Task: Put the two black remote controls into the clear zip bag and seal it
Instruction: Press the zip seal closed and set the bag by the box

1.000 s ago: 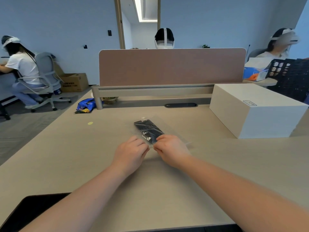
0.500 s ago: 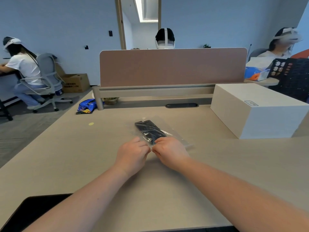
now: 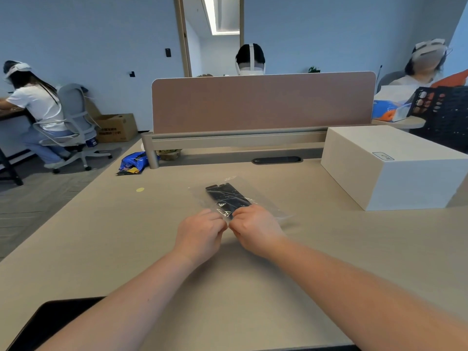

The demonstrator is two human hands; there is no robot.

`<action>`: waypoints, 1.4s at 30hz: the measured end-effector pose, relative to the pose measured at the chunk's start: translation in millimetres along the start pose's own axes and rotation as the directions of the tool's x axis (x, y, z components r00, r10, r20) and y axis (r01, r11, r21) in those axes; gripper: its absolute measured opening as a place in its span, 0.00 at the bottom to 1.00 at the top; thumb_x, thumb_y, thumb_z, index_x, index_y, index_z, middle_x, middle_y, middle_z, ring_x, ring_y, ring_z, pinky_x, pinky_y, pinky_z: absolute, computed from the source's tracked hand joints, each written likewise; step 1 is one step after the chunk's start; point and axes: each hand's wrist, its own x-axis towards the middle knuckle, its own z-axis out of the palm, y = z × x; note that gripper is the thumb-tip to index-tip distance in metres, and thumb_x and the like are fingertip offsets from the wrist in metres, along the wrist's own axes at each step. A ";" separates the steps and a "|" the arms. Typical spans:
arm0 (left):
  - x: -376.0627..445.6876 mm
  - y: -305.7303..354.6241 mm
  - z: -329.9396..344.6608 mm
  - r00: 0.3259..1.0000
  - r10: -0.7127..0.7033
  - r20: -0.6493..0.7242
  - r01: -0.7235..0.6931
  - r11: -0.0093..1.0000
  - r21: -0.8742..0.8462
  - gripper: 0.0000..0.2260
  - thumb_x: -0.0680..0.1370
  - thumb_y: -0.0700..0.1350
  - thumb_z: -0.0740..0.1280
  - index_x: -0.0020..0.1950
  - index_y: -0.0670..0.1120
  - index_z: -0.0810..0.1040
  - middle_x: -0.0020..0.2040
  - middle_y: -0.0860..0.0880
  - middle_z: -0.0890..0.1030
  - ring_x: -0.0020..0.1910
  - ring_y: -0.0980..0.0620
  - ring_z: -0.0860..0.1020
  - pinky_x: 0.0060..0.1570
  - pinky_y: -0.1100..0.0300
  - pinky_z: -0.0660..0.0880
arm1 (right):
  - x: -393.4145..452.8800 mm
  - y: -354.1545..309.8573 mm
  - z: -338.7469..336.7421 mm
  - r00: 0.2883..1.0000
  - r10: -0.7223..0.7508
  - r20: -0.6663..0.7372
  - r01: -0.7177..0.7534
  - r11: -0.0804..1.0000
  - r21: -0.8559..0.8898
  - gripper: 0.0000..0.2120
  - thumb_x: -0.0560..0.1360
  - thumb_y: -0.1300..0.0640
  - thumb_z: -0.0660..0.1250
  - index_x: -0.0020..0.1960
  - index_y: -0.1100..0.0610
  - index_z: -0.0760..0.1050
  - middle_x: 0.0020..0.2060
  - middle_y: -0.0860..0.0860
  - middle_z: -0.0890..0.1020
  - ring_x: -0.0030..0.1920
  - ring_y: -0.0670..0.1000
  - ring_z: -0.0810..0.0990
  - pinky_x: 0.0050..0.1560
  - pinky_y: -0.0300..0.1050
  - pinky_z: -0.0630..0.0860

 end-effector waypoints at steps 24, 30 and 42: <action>-4.4 2.5 -3.1 0.997 0.056 0.052 -0.061 0.994 0.091 0.10 0.68 0.49 0.63 0.28 0.52 0.80 0.25 0.56 0.78 0.29 0.55 0.77 0.19 0.67 0.66 | -45.9 42.5 -6.7 0.992 0.092 0.088 -0.056 0.934 -0.353 0.14 0.51 0.68 0.73 0.24 0.55 0.70 0.19 0.49 0.72 0.26 0.52 0.76 0.39 0.46 0.65; -7.4 2.0 -4.8 0.998 0.040 0.046 -0.044 0.996 0.078 0.16 0.70 0.52 0.57 0.28 0.51 0.80 0.26 0.57 0.79 0.30 0.55 0.77 0.19 0.67 0.68 | -55.6 53.3 -10.2 0.984 0.157 0.081 -0.118 0.926 -0.359 0.15 0.50 0.70 0.71 0.23 0.55 0.68 0.18 0.51 0.70 0.24 0.53 0.72 0.35 0.44 0.66; -12.6 -2.1 -8.5 0.996 0.071 0.059 -0.076 0.993 0.093 0.15 0.70 0.51 0.58 0.29 0.51 0.80 0.25 0.56 0.78 0.30 0.54 0.77 0.19 0.68 0.67 | -71.8 69.2 -0.9 0.931 0.319 0.176 -0.253 0.913 -0.319 0.19 0.42 0.68 0.75 0.22 0.55 0.67 0.16 0.50 0.72 0.18 0.51 0.72 0.27 0.37 0.67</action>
